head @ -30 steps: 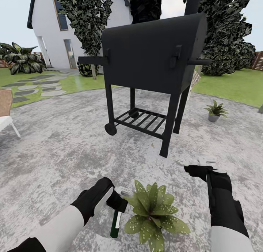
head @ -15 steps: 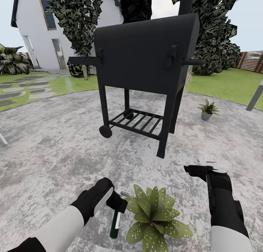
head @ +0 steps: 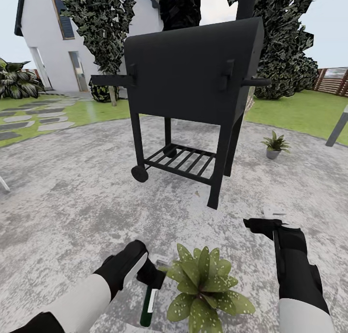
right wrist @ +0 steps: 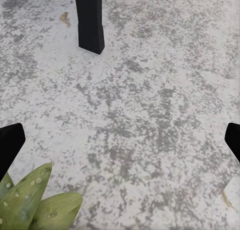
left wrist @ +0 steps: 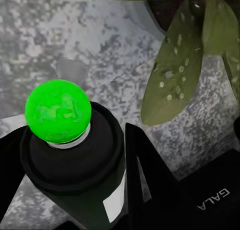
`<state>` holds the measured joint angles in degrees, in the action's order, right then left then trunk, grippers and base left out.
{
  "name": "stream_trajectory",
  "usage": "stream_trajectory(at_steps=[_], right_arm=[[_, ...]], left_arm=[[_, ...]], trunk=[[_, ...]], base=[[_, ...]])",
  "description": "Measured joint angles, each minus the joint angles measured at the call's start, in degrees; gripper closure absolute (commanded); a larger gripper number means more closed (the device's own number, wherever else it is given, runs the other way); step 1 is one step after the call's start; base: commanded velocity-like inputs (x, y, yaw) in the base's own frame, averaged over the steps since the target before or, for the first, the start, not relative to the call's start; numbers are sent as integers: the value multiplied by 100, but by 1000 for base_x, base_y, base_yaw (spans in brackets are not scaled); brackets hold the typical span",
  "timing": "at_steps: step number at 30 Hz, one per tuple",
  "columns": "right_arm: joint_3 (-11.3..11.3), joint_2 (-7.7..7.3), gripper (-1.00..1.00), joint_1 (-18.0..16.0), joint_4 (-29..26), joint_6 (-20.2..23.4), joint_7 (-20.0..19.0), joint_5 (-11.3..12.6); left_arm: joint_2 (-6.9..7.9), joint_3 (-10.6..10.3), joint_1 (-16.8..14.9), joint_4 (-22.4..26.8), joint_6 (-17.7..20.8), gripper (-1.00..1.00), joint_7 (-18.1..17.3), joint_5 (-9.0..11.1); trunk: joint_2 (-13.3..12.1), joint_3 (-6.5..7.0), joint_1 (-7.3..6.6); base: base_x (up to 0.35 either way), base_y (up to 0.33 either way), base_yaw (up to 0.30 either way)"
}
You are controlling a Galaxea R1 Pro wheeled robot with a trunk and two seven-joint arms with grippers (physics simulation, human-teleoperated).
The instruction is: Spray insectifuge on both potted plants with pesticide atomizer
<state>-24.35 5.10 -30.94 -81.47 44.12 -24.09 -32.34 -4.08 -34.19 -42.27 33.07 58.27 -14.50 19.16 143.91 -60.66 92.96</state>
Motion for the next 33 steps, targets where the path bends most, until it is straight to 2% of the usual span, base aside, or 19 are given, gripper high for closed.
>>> stream_trajectory(at_steps=[4, 11, 29, 33], right_arm=[[0, 0, -100, 0, 0, 0, 0, 0], [0, 0, -100, 0, 0, 0, -1, 0], [5, 8, -100, 0, 0, 0, 1, 0], [5, 9, -100, 0, 0, 0, 1, 0]], left_arm=[[-47, -5, 0, -8, -153, 100, -3, 26], [-141, 0, 0, 48, -185, 100, -27, 27], [-145, 0, 0, 185, -193, 100, -44, 32], [-133, 15, 0, 144, -192, 100, -38, 35]], trunk=[[0, 0, 0], [0, 0, 0], [0, 0, 0], [0, 0, 0]], base=[[0, 0, 0], [0, 0, 0], [0, 1, 0], [0, 158, 0]])
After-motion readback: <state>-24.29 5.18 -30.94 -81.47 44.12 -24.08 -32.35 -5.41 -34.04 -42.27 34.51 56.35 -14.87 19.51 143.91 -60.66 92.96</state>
